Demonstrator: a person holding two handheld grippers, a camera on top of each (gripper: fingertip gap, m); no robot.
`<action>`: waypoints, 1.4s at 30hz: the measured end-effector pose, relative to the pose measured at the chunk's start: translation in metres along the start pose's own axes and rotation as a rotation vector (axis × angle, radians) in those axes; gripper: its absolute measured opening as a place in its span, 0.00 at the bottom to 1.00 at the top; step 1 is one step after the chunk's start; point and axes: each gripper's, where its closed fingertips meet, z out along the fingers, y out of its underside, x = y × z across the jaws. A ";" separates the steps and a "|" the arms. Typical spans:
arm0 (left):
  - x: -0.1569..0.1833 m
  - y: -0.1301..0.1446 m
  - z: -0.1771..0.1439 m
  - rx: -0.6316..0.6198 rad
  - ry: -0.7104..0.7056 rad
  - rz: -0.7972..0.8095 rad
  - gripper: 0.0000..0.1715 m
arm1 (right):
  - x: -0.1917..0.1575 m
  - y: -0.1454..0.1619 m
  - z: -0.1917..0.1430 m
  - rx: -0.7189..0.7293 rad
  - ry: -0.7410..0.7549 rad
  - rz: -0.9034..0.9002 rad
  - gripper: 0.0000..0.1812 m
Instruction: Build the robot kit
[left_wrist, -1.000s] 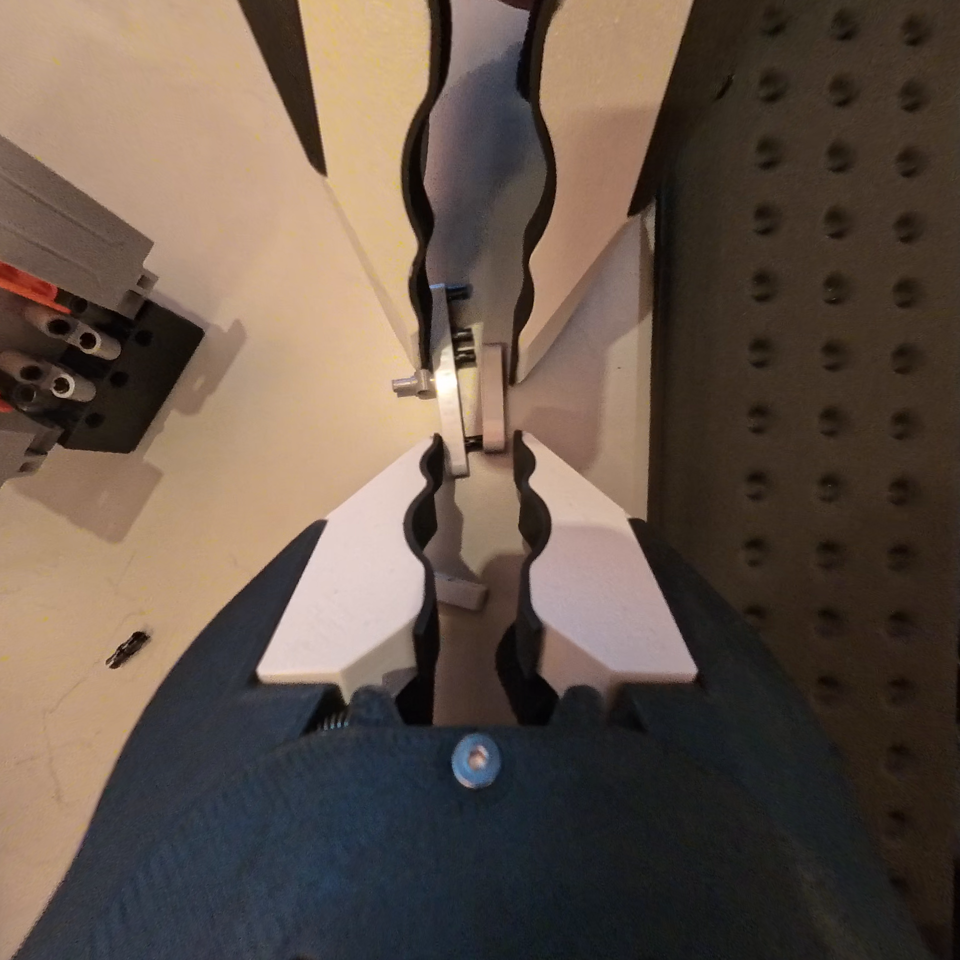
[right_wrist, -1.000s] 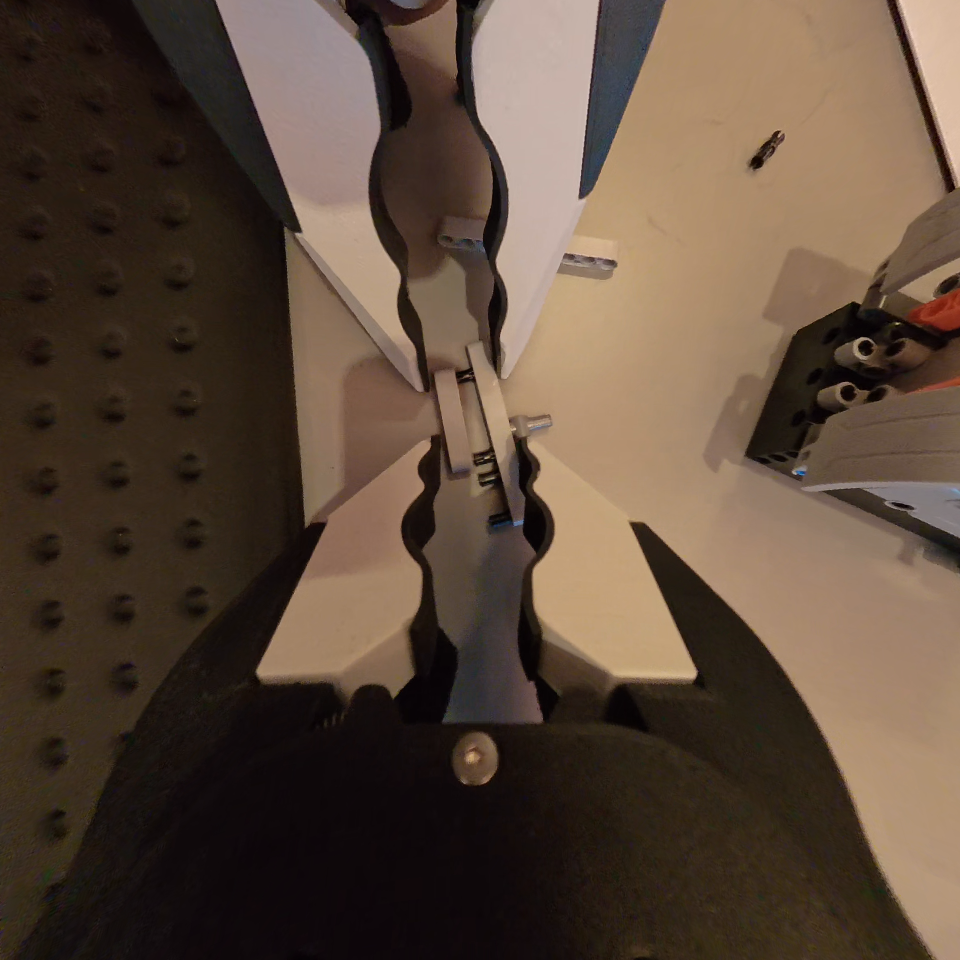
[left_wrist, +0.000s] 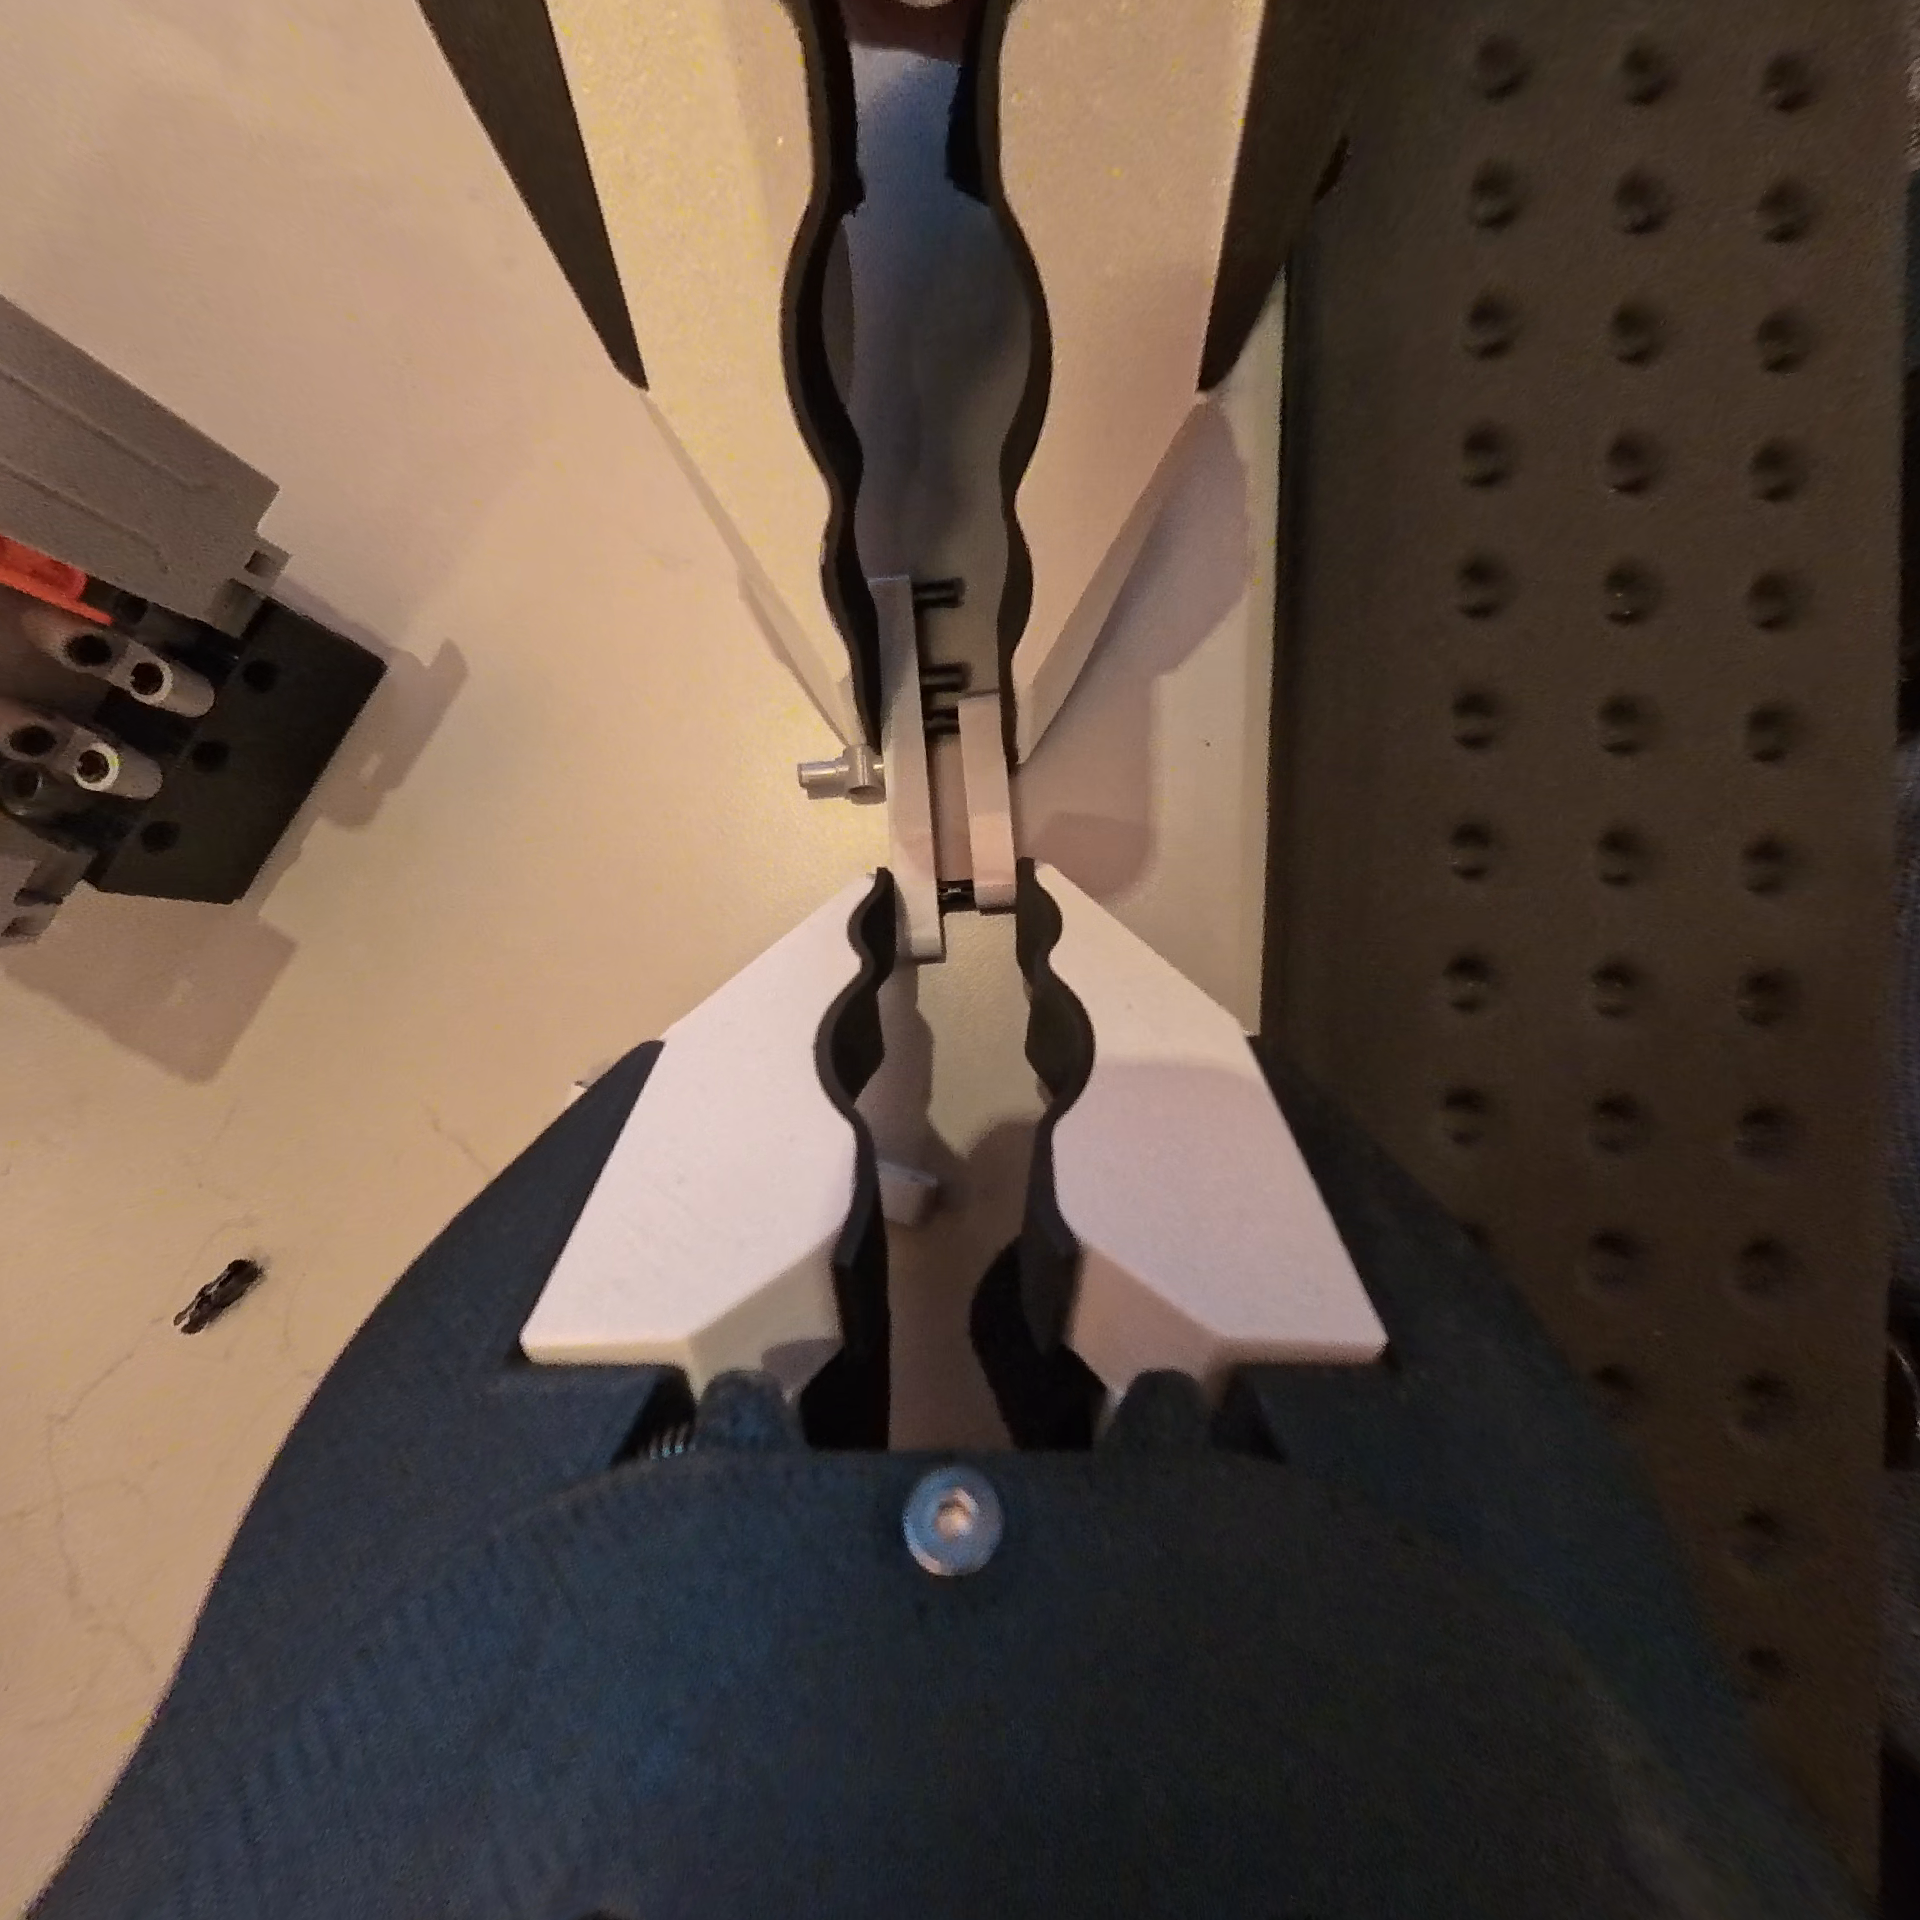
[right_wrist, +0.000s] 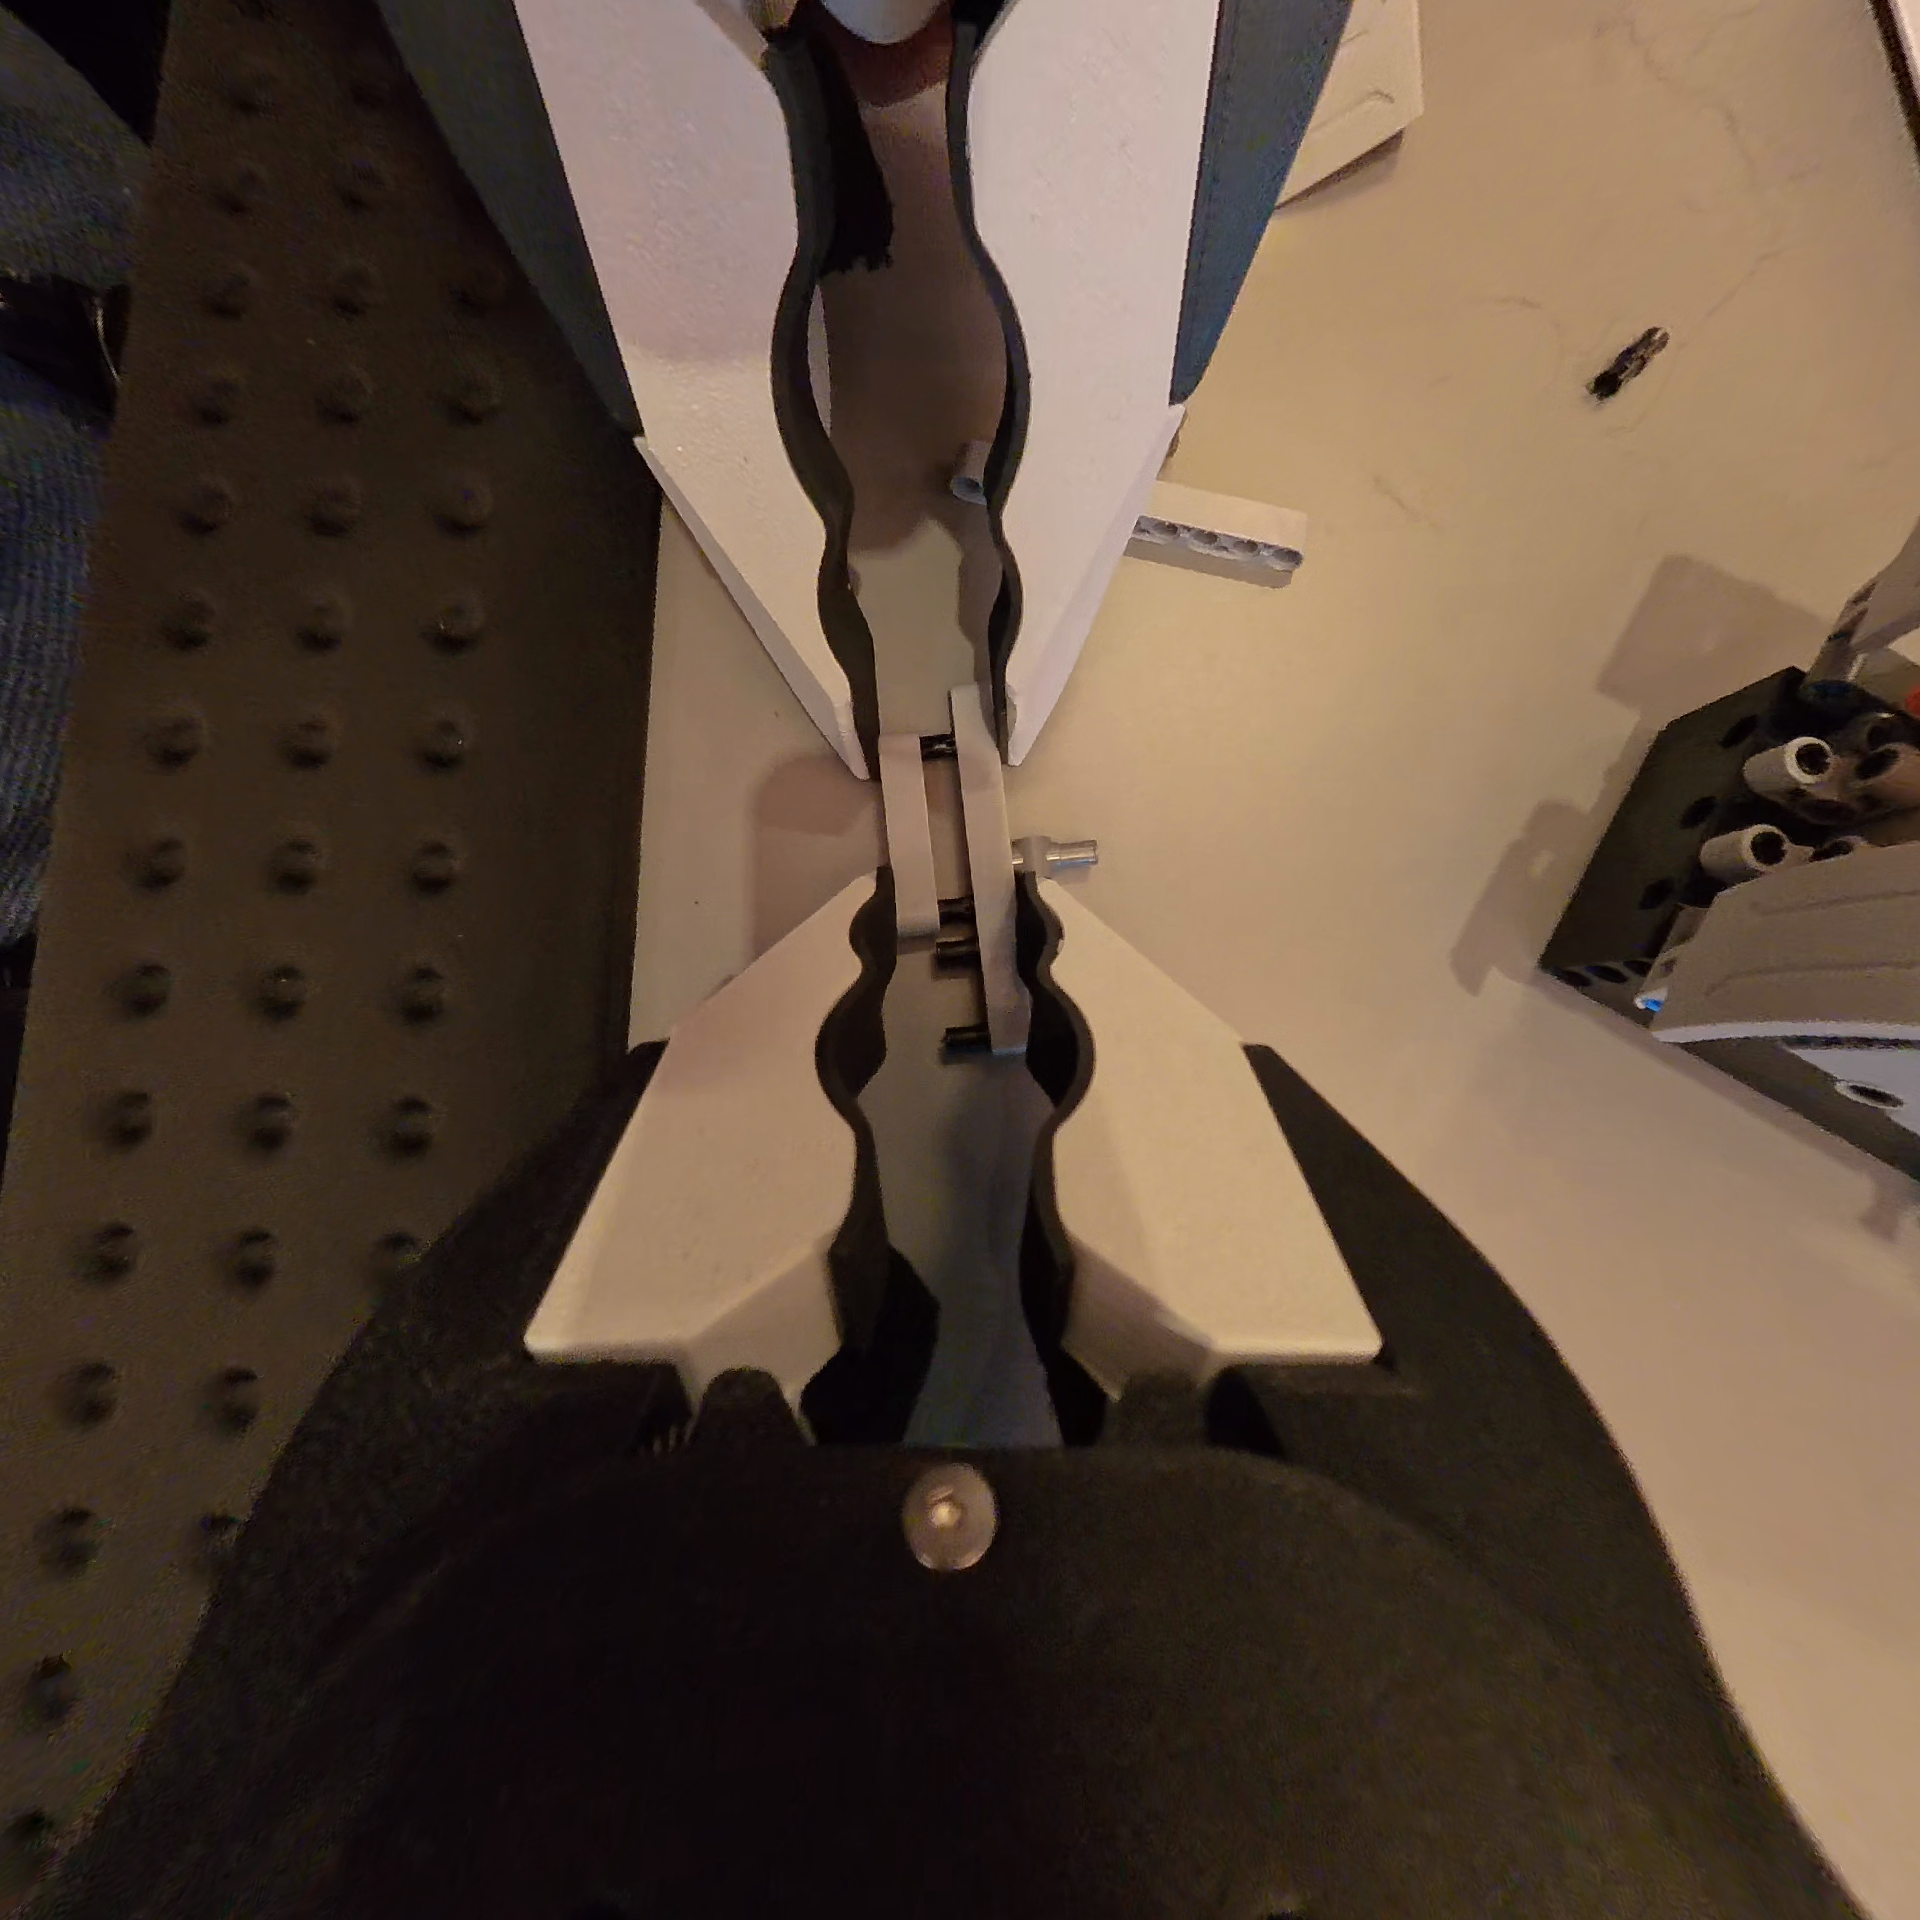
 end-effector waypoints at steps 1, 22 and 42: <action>0.000 0.000 0.000 0.005 0.005 -0.001 0.12 | 0.000 0.000 0.000 0.007 -0.009 -0.002 0.12; 0.003 -0.002 0.000 0.026 0.029 0.026 0.10 | -0.004 0.006 -0.006 0.026 -0.087 -0.017 0.12; 0.002 -0.012 0.006 0.032 -0.011 0.001 0.11 | -0.007 0.002 -0.002 0.008 -0.059 -0.008 0.11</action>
